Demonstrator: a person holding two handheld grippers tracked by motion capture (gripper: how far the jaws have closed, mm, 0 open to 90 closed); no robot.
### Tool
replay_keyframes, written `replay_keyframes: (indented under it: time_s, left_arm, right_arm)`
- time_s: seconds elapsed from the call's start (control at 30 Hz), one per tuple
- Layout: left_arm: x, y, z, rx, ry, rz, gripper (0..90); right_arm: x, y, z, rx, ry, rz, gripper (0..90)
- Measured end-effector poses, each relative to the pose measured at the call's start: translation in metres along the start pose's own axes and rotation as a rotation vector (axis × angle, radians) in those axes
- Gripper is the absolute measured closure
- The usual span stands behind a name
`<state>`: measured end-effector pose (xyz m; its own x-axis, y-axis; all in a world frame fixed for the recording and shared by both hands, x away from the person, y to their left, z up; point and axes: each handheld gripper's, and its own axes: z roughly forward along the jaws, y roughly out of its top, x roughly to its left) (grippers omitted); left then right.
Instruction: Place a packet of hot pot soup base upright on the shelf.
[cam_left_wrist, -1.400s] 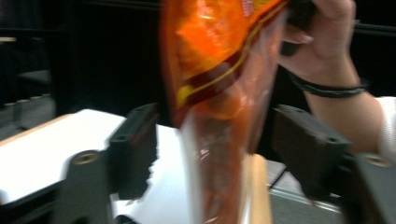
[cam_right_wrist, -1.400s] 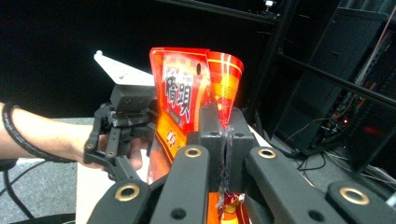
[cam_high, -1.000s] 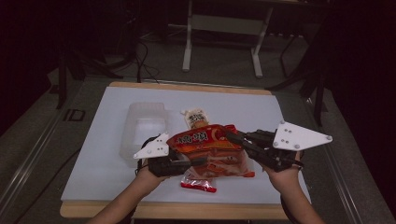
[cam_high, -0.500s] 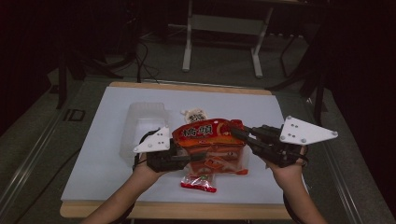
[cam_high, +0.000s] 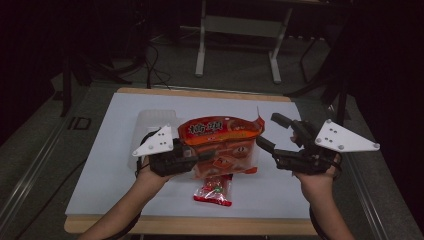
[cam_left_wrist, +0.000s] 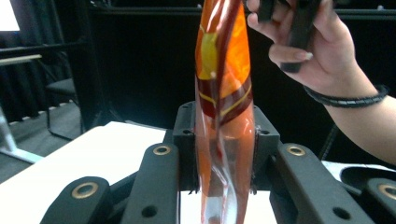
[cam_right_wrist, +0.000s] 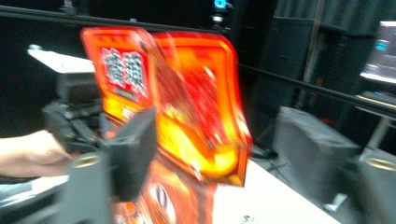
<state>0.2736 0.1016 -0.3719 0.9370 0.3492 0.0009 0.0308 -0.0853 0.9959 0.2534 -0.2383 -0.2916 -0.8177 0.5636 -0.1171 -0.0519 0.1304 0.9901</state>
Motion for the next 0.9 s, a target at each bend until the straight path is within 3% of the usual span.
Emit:
replay_keyframes:
  time_s: [0.07, 0.33, 0.5, 0.77, 0.9]
  left_arm:
    - [0.003, 0.003, -0.002, -0.007, 0.023, -0.003, 71.5]
    - [0.021, 0.013, -0.019, -0.050, 0.126, -0.018, 71.5]
    - [0.033, 0.019, -0.032, -0.083, 0.194, -0.031, 71.5]
    - [0.055, 0.017, -0.055, -0.166, 0.382, -0.045, 71.5]
    - [0.066, 0.009, -0.064, -0.174, 0.450, -0.047, 71.5]
  right_arm:
    - [-0.003, -0.005, -0.002, -0.013, -0.010, 0.018, 13.7]
    - [-0.004, -0.014, -0.005, -0.013, 0.013, 0.034, 12.6]
    - [-0.002, -0.020, -0.004, -0.001, -0.019, 0.011, 14.2]
    - [0.001, -0.028, 0.002, 0.024, -0.047, -0.016, 14.3]
    - [0.001, -0.031, 0.002, 0.031, -0.056, -0.009, 14.3]
